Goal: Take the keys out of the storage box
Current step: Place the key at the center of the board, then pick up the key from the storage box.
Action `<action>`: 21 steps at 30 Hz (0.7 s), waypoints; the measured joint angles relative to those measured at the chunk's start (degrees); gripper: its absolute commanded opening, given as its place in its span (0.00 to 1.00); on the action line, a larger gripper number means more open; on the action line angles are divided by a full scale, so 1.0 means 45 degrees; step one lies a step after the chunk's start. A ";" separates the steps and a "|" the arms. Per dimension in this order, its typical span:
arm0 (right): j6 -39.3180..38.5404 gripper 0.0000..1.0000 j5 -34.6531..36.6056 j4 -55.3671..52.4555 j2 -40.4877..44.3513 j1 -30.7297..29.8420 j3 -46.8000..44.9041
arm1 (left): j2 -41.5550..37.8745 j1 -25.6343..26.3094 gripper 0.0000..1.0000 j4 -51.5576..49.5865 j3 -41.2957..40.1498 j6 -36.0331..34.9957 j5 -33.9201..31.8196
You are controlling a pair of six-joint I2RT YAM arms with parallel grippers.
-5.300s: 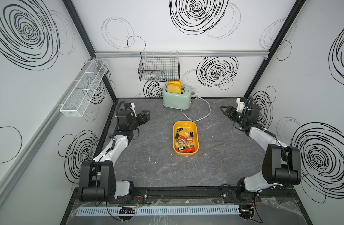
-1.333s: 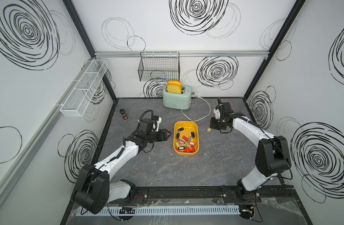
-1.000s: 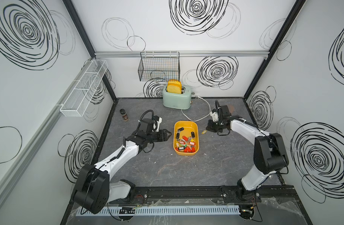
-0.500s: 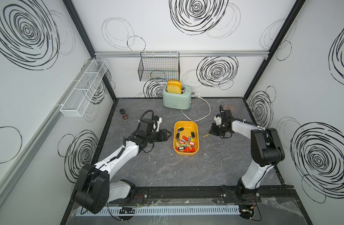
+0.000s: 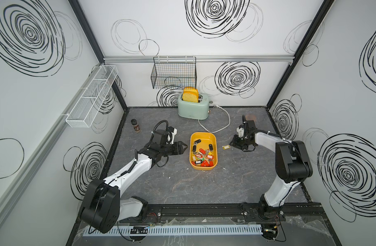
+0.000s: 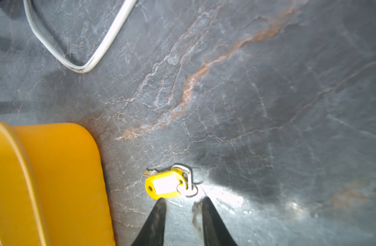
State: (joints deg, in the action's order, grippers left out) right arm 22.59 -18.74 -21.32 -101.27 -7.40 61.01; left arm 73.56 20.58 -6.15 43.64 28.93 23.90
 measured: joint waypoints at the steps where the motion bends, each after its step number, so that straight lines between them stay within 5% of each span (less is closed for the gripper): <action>1: -0.0024 0.31 0.0068 -0.0083 0.0078 -0.0039 0.0039 | 0.0000 0.0000 0.62 -0.0005 0.0000 -0.0005 -0.0010; 21: -0.1078 0.27 0.1127 -0.1627 0.0554 -0.4323 0.3138 | 0.0078 0.0005 0.57 -0.1292 0.0034 -0.0364 -0.0782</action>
State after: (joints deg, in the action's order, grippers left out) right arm 17.74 -13.67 -28.64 -98.78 -26.85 75.13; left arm 73.91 20.60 -11.97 43.79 27.29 20.38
